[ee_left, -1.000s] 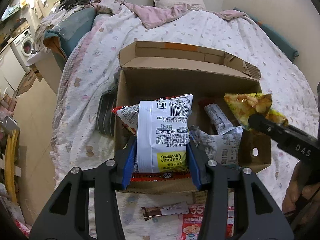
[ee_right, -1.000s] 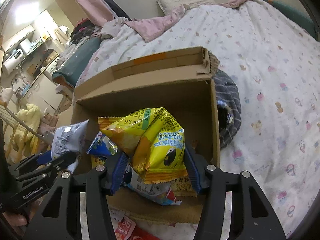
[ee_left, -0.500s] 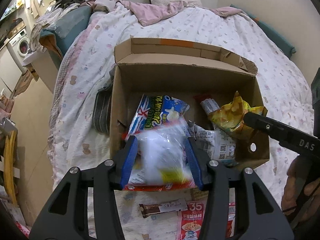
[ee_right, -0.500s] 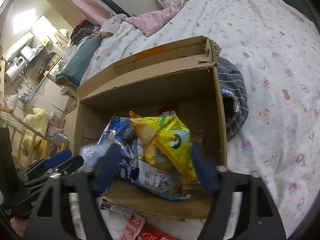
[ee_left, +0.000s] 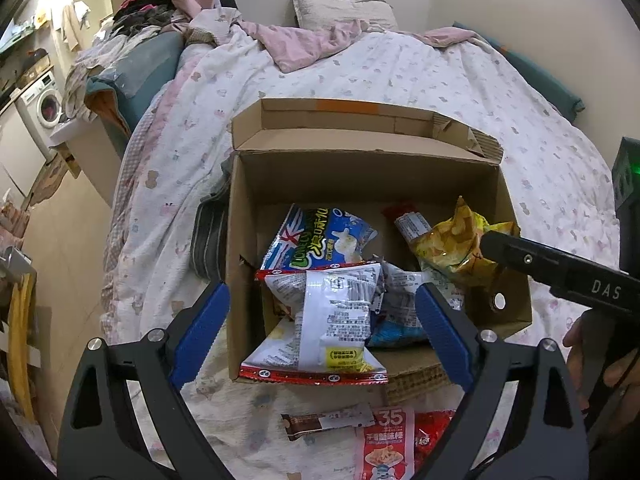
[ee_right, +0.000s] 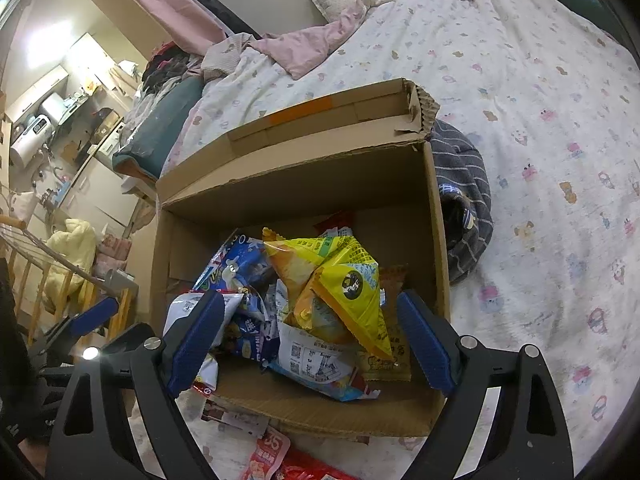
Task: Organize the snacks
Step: 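Open both grippers in the box and withdraw, then grasp the red snack bag on the duvet with the right gripper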
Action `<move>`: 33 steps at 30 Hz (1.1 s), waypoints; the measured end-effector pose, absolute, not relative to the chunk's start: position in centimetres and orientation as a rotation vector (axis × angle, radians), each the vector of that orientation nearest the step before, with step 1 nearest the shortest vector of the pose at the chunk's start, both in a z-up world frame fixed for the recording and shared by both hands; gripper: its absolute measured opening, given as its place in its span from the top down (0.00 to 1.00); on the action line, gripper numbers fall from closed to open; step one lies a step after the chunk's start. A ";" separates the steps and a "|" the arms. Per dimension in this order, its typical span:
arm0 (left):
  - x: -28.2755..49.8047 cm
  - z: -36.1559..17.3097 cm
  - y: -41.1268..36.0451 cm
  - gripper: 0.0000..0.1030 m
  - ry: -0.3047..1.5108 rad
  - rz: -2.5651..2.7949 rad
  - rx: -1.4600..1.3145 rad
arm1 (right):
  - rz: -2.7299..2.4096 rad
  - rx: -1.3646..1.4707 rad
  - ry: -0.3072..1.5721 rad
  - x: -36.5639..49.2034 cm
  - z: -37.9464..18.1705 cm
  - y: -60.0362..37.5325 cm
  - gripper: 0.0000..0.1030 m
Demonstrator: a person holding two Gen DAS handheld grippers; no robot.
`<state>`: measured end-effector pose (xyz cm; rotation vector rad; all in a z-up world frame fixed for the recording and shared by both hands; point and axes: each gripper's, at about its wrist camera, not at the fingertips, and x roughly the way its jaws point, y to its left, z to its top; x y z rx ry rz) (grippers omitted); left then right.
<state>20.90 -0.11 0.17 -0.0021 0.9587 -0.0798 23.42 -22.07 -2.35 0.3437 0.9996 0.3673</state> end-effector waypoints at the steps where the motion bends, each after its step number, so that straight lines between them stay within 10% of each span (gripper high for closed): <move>1: 20.8 0.2 0.0 0.11 0.957 -0.078 -0.005 | 0.368 0.344 0.998 23.4 -2.3 -22.1 0.12; 33: 12.2 0.9 2.9 0.11 0.941 -0.028 -0.032 | 0.352 0.365 1.010 13.3 -1.4 -23.0 0.12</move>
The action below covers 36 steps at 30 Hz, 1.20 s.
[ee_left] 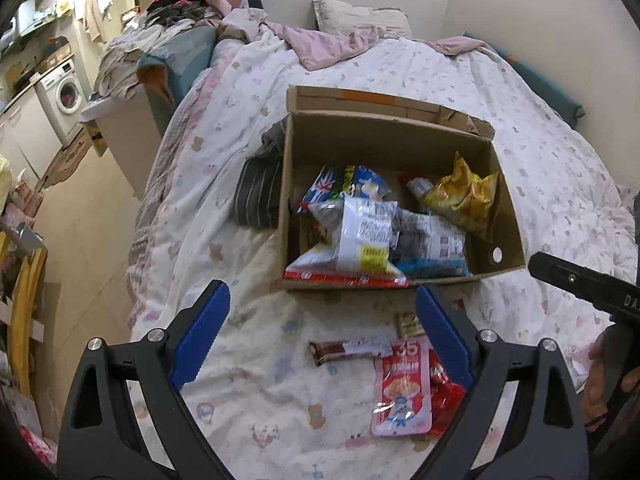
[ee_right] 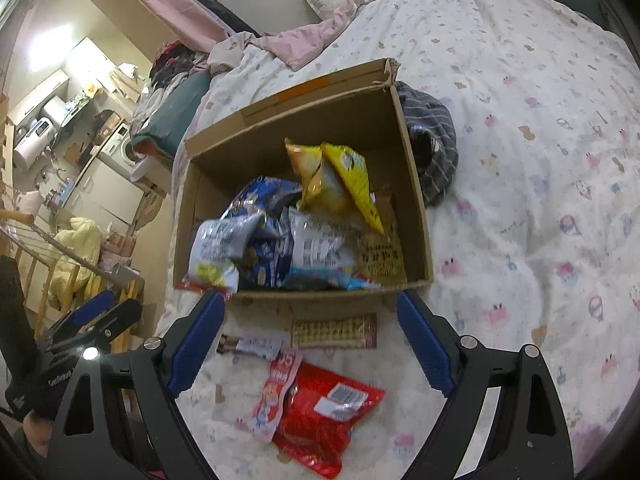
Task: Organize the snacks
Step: 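Grasp the red snack bag on the duvet with the right gripper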
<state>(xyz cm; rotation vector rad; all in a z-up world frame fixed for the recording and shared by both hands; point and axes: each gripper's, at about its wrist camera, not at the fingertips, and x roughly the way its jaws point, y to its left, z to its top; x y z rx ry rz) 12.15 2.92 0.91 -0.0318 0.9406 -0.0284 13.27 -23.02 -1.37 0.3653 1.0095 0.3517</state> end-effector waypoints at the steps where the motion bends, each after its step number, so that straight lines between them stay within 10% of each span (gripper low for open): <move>1: 11.8 0.8 3.1 0.11 0.944 -0.024 -0.035 | 0.352 0.362 1.011 12.9 -1.4 -23.0 0.12; 32: 10.2 -3.9 5.8 0.11 1.119 0.060 -0.095 | 0.416 0.422 1.551 11.3 -14.2 -18.1 0.16; 36: 10.2 -4.2 6.0 0.11 1.133 0.061 -0.102 | 0.427 0.415 1.531 11.2 -13.8 -18.4 0.35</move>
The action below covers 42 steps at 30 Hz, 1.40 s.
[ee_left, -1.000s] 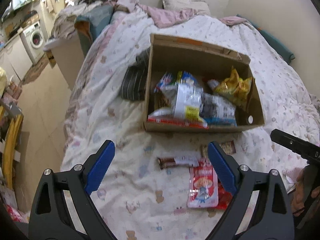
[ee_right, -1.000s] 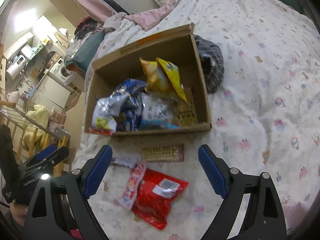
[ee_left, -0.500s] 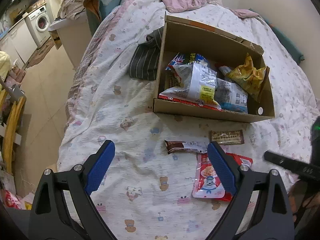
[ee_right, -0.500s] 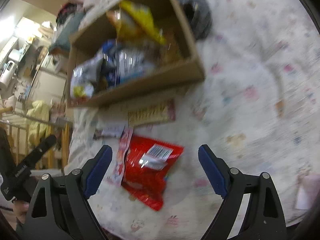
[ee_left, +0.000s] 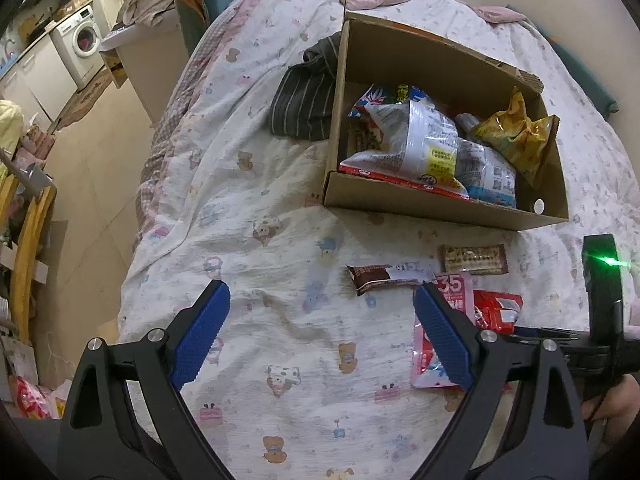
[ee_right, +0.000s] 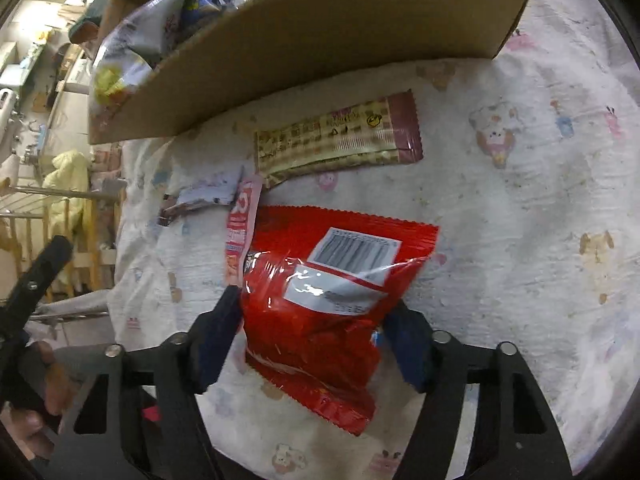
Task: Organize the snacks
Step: 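Grasp the red snack bag on the duvet with the right gripper, then grasp the pink crab-stick packet with the left gripper while the right holds the red bag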
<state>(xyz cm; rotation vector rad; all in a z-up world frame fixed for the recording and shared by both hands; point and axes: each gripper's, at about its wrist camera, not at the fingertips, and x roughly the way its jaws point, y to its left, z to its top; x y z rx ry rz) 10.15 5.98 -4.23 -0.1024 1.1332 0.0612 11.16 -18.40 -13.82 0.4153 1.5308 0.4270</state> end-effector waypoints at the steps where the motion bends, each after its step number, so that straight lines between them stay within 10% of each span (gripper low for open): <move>1: 10.1 -4.3 6.0 0.11 1.134 0.062 -0.103 | 0.436 0.421 1.521 11.1 -13.5 -18.6 0.37; 24: 12.0 -7.9 -0.9 0.11 1.308 -0.052 -0.106 | 0.374 0.575 1.503 9.6 -13.3 -26.3 0.28; 42: 10.2 -12.7 -8.0 0.11 1.431 -0.216 0.003 | 0.215 0.435 1.351 8.3 -9.5 -30.7 0.43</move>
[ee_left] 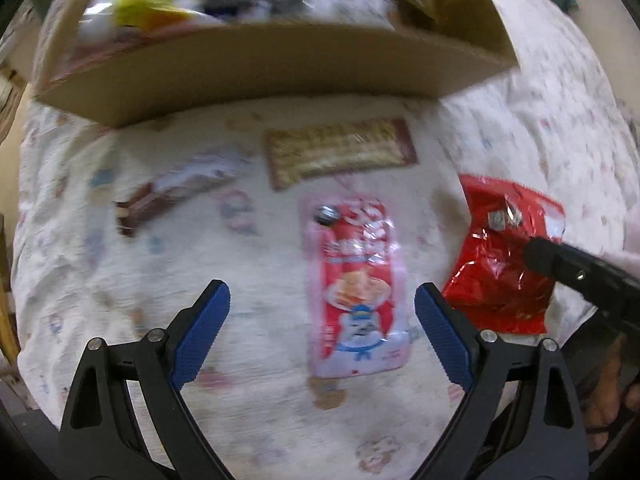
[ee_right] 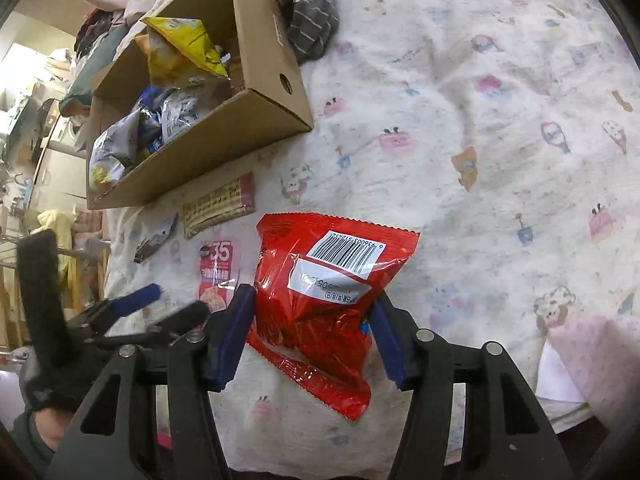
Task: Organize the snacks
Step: 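Grasp the pink crab-stick packet with the left gripper while the right holds the red bag, then carry the pink packet with the left gripper while the right carries the red bag into the box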
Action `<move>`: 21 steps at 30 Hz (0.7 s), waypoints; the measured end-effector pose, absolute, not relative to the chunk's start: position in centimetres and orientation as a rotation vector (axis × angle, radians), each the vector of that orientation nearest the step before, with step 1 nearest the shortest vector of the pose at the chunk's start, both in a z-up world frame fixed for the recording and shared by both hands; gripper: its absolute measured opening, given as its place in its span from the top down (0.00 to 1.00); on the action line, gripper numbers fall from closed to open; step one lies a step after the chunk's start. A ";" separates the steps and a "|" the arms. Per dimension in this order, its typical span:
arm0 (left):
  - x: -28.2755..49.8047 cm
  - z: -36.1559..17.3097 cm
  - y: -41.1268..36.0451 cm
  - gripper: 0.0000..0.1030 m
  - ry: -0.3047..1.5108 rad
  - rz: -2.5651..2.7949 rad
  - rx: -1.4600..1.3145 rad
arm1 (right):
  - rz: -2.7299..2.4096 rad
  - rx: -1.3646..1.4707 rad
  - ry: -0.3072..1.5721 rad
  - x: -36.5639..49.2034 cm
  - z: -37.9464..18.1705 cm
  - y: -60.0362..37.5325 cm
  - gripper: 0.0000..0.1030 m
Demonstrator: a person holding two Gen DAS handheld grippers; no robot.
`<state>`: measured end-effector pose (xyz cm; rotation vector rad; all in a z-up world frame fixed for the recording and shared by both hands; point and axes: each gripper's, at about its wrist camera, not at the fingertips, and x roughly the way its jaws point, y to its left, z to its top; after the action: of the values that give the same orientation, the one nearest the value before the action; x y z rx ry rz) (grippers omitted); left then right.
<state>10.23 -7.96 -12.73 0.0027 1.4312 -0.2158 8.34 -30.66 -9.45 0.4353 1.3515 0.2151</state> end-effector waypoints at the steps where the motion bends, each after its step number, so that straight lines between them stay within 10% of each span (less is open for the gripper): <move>1: 10.1 -13.3 -8.5 0.11 1.450 -0.217 0.015 | 0.213 0.435 1.353 8.3 -9.5 -30.8 0.43; 9: 10.3 -15.5 -10.0 0.11 1.477 -0.145 0.062 | 0.201 0.449 1.355 8.2 -9.6 -30.7 0.43; 14: 10.6 -14.7 -9.1 0.46 1.461 -0.138 0.054 | 0.206 0.447 1.341 8.2 -9.0 -30.3 0.43; 21: 11.3 -14.3 -8.7 0.48 1.492 -0.151 0.034 | 0.212 0.458 1.324 8.0 -8.4 -30.2 0.43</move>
<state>11.30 -8.75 -14.34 0.0344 1.4925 -0.1513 7.96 -30.23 -8.37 0.4577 1.3242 0.2122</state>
